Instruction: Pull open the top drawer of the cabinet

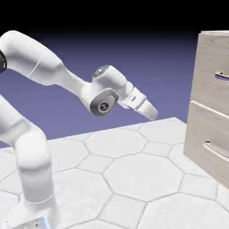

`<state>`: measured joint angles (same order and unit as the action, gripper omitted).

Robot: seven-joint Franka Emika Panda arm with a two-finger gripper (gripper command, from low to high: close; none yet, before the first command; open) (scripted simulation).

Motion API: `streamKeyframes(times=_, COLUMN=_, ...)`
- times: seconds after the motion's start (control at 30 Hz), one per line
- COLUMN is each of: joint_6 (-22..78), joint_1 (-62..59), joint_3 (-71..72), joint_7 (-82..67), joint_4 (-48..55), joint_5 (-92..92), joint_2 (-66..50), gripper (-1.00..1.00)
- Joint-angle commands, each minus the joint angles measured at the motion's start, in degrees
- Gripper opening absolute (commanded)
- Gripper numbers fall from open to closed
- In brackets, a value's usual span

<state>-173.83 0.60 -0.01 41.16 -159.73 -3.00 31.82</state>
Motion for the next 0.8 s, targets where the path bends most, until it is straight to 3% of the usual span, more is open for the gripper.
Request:
streamKeyframes(times=0.0, joint_6=0.1, joint_1=-0.1, joint_3=0.0, joint_7=-1.1, joint_4=1.1, joint_5=-2.5, joint_2=-0.7, gripper=0.0)
streamKeyframes(times=0.77, joint_6=3.5, joint_1=-1.7, joint_3=-0.3, joint_7=-25.8, joint_4=25.3, joint_5=-59.8, joint_2=-16.6, gripper=0.0)
